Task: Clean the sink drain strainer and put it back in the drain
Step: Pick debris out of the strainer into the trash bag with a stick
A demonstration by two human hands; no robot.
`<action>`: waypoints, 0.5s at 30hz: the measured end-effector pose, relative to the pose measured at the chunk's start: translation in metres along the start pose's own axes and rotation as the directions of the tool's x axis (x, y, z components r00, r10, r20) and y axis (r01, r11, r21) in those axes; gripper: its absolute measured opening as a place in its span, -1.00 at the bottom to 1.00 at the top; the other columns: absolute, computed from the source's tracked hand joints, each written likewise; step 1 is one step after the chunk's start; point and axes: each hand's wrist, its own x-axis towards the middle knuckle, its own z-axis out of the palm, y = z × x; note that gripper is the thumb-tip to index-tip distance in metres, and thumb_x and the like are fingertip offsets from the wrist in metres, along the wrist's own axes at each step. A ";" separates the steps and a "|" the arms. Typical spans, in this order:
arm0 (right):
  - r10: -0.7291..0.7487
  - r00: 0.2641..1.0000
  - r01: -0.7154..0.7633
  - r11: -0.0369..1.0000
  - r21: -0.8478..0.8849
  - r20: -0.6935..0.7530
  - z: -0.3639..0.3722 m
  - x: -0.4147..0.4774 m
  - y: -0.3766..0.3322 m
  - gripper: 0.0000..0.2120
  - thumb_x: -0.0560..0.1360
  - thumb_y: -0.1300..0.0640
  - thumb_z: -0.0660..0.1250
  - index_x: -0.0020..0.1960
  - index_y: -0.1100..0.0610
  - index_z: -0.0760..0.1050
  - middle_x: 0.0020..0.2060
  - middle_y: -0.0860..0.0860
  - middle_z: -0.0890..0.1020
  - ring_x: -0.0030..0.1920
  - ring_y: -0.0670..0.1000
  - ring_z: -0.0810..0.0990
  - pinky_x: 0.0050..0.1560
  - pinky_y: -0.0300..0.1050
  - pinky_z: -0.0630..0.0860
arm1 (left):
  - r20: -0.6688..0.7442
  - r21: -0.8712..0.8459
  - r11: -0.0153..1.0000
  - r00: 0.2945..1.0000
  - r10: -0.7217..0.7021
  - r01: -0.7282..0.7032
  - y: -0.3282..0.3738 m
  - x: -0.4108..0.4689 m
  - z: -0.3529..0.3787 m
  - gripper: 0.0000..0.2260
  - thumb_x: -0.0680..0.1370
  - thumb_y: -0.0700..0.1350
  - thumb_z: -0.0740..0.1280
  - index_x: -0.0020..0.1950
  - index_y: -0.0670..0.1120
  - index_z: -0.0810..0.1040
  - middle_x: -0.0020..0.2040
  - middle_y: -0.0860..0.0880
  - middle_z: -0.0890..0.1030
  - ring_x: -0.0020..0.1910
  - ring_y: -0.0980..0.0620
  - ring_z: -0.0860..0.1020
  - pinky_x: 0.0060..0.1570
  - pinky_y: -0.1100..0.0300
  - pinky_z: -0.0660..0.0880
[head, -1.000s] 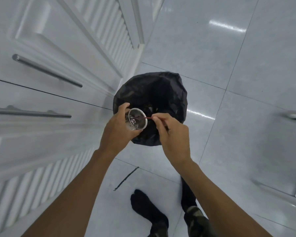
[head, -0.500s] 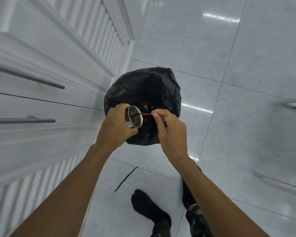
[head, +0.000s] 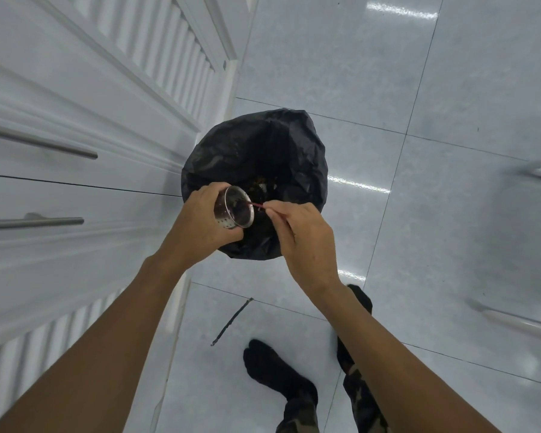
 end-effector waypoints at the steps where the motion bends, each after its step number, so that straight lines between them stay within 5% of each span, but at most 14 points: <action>1: -0.024 0.999 0.024 1.000 0.011 0.029 0.000 0.000 -0.001 -0.78 0.62 0.04 0.31 0.20 0.03 0.64 0.03 -0.02 0.72 -0.01 -0.01 0.63 0.06 -0.19 0.59 | 0.000 -0.018 1.000 1.000 0.005 -0.005 -0.001 0.000 -0.001 -0.31 0.38 -0.01 0.60 0.44 -0.01 0.39 0.30 -0.04 0.55 0.24 -0.04 0.51 0.23 0.12 0.49; 5: -0.092 0.995 0.094 0.994 -0.050 0.045 0.002 -0.004 -0.004 -0.80 0.58 0.12 0.39 0.18 0.06 0.66 0.01 0.01 0.73 -0.04 0.04 0.65 0.00 -0.09 0.66 | 0.022 -0.082 0.996 0.999 0.048 -0.046 -0.007 -0.002 -0.004 -0.32 0.34 0.01 0.62 0.38 0.09 0.39 0.20 0.10 0.56 0.14 0.07 0.53 0.12 0.25 0.53; 12: 0.023 1.000 -0.024 0.982 0.186 0.008 0.012 -0.009 -0.015 -0.77 0.61 0.03 0.35 0.21 0.02 0.66 0.03 -0.07 0.72 -0.01 -0.10 0.64 0.07 -0.38 0.55 | -0.044 -0.116 0.991 0.997 0.056 -0.061 -0.016 -0.003 -0.005 -0.33 0.35 0.08 0.61 0.35 0.16 0.35 0.10 0.33 0.48 0.04 0.25 0.53 -0.07 0.55 0.41; 15: 0.099 0.994 -0.092 0.983 0.158 -0.037 0.012 -0.006 -0.012 -0.78 0.63 0.04 0.33 0.23 0.01 0.65 0.06 -0.08 0.72 0.03 -0.09 0.63 0.15 -0.28 0.57 | -0.070 -0.112 0.991 0.995 0.072 -0.080 -0.016 -0.004 -0.004 -0.33 0.35 0.09 0.61 0.35 0.15 0.36 0.10 0.31 0.49 0.05 0.23 0.55 -0.08 0.55 0.42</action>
